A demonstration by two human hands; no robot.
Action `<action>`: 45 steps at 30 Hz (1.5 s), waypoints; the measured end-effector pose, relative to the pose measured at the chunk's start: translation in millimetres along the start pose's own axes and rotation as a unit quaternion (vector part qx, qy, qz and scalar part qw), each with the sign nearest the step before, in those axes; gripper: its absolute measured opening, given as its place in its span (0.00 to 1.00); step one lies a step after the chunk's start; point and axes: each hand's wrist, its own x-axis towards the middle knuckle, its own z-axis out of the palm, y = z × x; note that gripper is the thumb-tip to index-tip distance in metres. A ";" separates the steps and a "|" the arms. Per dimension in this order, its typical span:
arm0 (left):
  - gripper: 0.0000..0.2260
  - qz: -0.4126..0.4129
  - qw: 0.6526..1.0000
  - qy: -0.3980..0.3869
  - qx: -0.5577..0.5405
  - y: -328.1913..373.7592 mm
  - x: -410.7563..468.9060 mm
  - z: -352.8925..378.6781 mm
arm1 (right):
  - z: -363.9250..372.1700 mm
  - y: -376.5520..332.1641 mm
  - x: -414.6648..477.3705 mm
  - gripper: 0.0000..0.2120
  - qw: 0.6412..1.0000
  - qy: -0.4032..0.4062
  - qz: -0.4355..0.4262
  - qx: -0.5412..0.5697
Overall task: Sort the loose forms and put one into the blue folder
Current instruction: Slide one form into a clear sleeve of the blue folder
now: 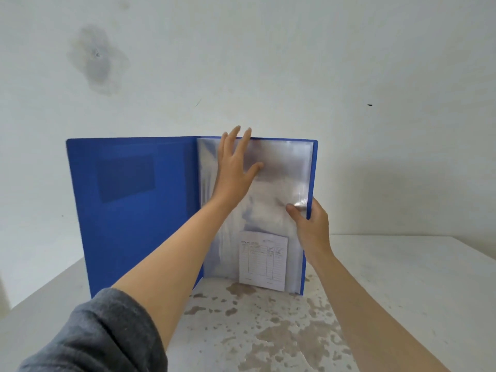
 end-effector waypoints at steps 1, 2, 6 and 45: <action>0.30 -0.020 1.000 -0.006 0.010 -4.5 -3.9 1.0 | 0.4 0.2 0.0 0.05 1.000 -0.001 -0.005 0.000; 0.32 -0.033 0.999 -0.010 0.021 -8.6 -8.2 2.3 | 2.0 0.2 0.0 0.05 1.000 0.000 -0.009 0.000; 0.33 -0.063 0.996 -0.053 0.034 -17.2 -29.6 17.4 | 9.9 1.9 1.5 0.21 1.000 0.001 0.004 0.006; 0.42 -0.262 0.815 -0.337 0.393 -96.9 -174.1 46.6 | -15.4 101.9 -37.1 0.22 0.934 -0.099 0.338 -0.051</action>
